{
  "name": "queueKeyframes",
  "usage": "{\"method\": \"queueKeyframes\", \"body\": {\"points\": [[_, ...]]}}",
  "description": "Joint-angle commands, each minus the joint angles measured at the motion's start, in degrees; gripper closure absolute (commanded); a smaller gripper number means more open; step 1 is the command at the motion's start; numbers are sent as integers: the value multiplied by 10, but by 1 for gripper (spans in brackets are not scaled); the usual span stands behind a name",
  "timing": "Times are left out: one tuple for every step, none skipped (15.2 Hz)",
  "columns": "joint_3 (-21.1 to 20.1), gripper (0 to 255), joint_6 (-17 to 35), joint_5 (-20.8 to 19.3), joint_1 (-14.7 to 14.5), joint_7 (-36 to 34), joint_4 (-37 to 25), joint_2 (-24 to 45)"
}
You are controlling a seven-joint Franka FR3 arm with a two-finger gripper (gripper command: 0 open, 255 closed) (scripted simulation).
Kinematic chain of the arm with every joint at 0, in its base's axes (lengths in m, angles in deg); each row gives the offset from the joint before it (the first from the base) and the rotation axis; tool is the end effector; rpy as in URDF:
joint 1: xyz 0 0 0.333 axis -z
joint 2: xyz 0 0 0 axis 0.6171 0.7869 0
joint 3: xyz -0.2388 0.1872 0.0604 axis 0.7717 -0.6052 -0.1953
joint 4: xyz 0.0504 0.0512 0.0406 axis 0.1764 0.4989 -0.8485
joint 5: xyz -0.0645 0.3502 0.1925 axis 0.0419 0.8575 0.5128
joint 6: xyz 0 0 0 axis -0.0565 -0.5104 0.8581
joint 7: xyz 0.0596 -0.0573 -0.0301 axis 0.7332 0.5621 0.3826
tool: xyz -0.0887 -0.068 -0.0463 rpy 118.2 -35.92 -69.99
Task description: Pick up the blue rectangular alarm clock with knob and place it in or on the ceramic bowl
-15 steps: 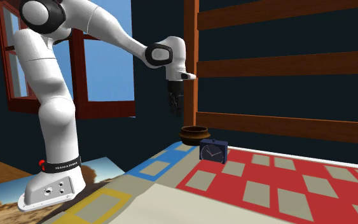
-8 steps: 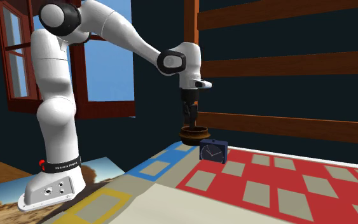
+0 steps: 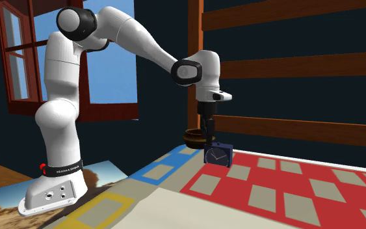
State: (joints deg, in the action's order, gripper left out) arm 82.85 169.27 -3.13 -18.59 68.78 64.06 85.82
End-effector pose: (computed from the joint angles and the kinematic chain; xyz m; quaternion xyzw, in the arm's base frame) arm 0.4300 -0.3857 0.3520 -0.9487 0.3161 0.0001 0.0037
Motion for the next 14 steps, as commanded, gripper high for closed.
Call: {"method": "queueKeyframes", "body": {"points": [[1, 0, 12, 7, 3, 6, 0, 14], [0, 0, 19, 9, 3, 7, 3, 18], [0, 0, 26, 11, 4, 9, 6, 22], [-1, 0, 33, 14, 4, 11, 9, 26], [-1, 0, 40, 16, 5, 12, 12, 31], [-2, 0, 44, 18, 5, 13, 14, 33], [-2, 0, 44, 18, 5, 13, 14, 33], [-2, 0, 44, 18, 5, 13, 14, 33], [-2, 0, 44, 18, 5, 13, 14, 33], [-2, 0, 44, 18, 5, 13, 14, 33], [-2, 0, 44, 18, 5, 13, 14, 33], [-2, 0, 44, 18, 5, 13, 14, 33], [-2, 0, 44, 18, 5, 13, 14, 33], [-2, 255, 44, 18, 5, 13, 14, 33]]}}
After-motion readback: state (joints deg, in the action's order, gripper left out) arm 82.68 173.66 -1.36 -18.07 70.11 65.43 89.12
